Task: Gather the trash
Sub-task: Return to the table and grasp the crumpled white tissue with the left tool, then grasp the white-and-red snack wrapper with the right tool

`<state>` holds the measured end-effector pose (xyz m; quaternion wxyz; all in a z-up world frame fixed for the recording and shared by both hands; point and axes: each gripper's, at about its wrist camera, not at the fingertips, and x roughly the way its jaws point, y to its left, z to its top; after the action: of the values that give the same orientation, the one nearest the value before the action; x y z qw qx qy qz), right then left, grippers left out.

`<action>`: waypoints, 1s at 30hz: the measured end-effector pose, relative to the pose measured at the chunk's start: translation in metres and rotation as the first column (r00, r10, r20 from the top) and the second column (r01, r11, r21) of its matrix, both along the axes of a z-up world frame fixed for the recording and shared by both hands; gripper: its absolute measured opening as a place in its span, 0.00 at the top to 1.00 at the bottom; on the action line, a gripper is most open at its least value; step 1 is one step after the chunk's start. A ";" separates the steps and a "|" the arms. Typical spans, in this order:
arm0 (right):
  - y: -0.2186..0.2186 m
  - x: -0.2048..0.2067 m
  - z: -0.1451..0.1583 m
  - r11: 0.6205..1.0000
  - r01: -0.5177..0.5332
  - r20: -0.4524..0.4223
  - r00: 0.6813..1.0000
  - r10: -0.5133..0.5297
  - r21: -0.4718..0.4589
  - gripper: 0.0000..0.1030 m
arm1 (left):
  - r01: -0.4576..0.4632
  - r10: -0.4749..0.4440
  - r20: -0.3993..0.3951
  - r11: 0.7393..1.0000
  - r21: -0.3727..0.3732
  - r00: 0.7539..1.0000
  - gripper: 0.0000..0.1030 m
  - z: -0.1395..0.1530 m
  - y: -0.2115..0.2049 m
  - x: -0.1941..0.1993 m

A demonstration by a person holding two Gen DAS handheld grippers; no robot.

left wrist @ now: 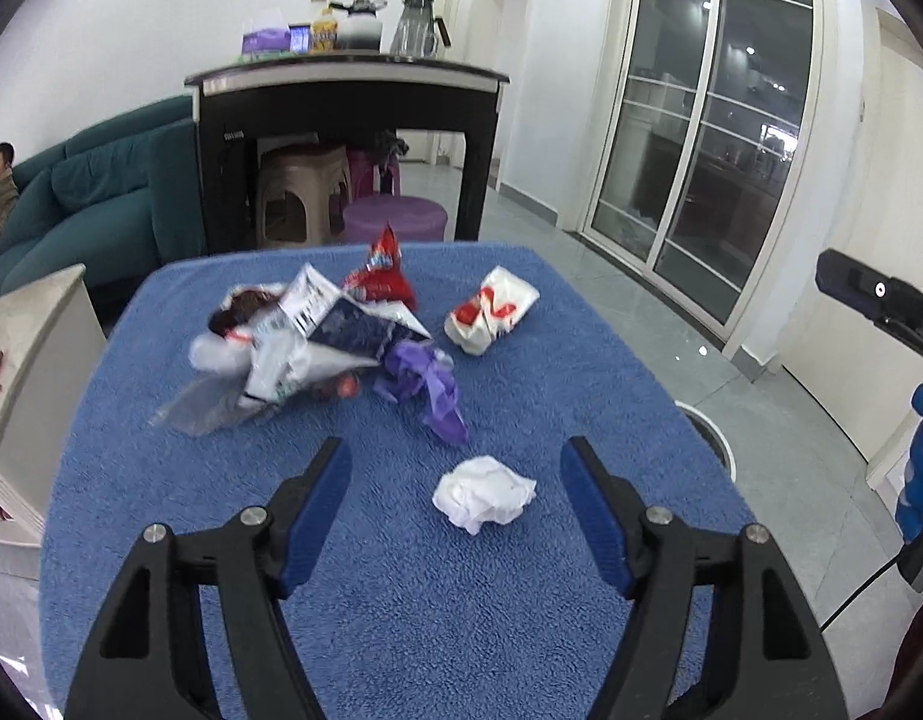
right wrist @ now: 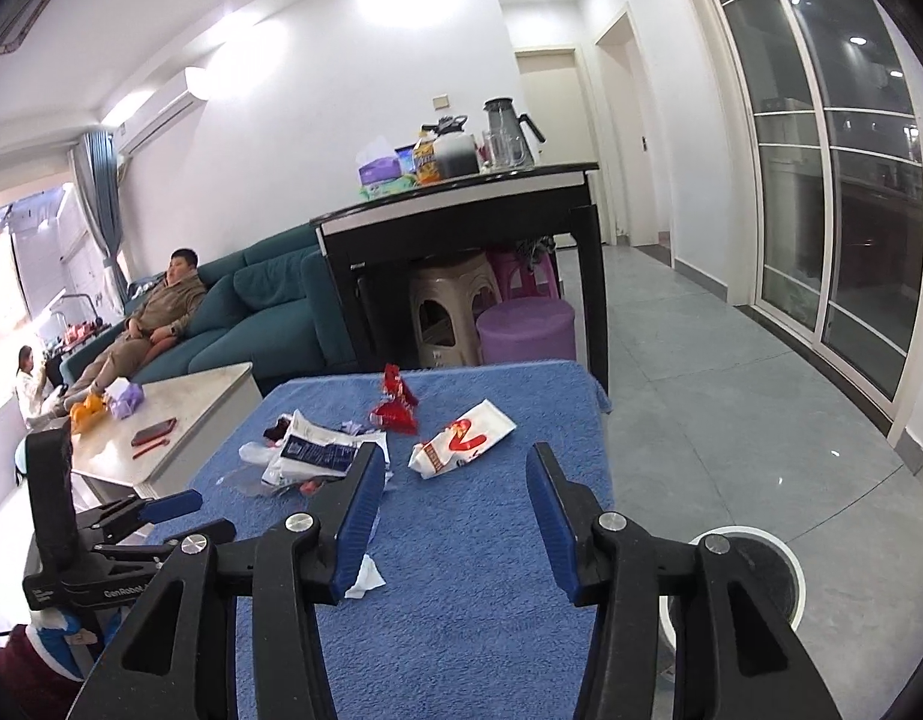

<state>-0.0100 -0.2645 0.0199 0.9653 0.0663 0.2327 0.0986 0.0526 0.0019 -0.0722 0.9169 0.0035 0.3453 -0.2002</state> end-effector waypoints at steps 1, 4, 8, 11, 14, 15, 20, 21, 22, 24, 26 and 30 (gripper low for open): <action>0.003 -0.001 -0.003 1.000 -0.002 -0.008 1.000 0.002 -0.002 0.53 | 0.009 -0.009 -0.017 1.000 0.001 1.000 0.31 -0.007 -0.003 0.004; 0.007 0.009 -0.016 1.000 -0.003 -0.048 0.999 0.003 -0.009 0.52 | 0.039 -0.037 -0.077 0.999 0.017 0.996 0.31 -0.034 -0.015 0.021; 0.005 0.032 -0.037 1.000 0.006 -0.116 0.993 -0.007 -0.013 0.52 | 0.081 -0.077 -0.132 0.996 0.025 0.988 0.32 -0.061 -0.028 0.036; 0.006 0.053 -0.052 1.000 0.007 -0.165 0.986 -0.009 -0.016 0.52 | 0.115 -0.111 -0.155 0.993 0.019 0.982 0.44 -0.072 -0.036 0.046; 0.008 0.070 -0.065 1.000 0.000 -0.203 0.979 -0.003 -0.017 0.52 | 0.148 -0.141 -0.189 0.989 0.023 0.972 0.58 -0.085 -0.043 0.054; 0.010 0.078 -0.070 1.000 -0.003 -0.219 0.976 -0.001 -0.020 0.52 | 0.153 -0.144 -0.188 0.988 0.035 0.971 0.59 -0.090 -0.045 0.055; 0.023 0.116 -0.090 0.999 -0.035 -0.277 0.960 0.028 -0.021 0.52 | 0.146 -0.147 -0.186 0.989 -0.019 0.971 0.80 -0.094 -0.034 0.058; 0.025 0.125 -0.094 0.999 -0.039 -0.287 0.957 0.032 -0.018 0.52 | 0.138 -0.143 -0.192 0.990 -0.041 0.971 0.80 -0.094 -0.030 0.060; 0.027 0.134 -0.097 0.999 -0.040 -0.298 0.954 0.035 -0.012 0.52 | 0.128 -0.136 -0.192 0.990 -0.058 0.972 0.81 -0.093 -0.025 0.060; 0.034 0.156 -0.106 0.999 -0.039 -0.326 0.945 0.040 0.008 0.52 | 0.108 -0.118 -0.172 0.992 -0.070 0.978 0.82 -0.088 -0.018 0.062; 0.039 0.173 -0.113 0.999 -0.040 -0.341 0.939 0.046 0.024 0.51 | 0.085 -0.093 -0.141 0.994 -0.066 0.986 0.82 -0.082 -0.012 0.065; 0.041 0.210 -0.130 0.996 0.016 -0.382 0.924 0.018 0.084 0.38 | 0.024 -0.026 -0.076 0.999 -0.030 0.997 0.82 -0.077 0.004 0.070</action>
<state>0.2004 -0.2236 -0.1103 0.8975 0.1256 0.4121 0.0942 0.1224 0.0055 -0.1488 0.9004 -0.0131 0.3770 -0.2166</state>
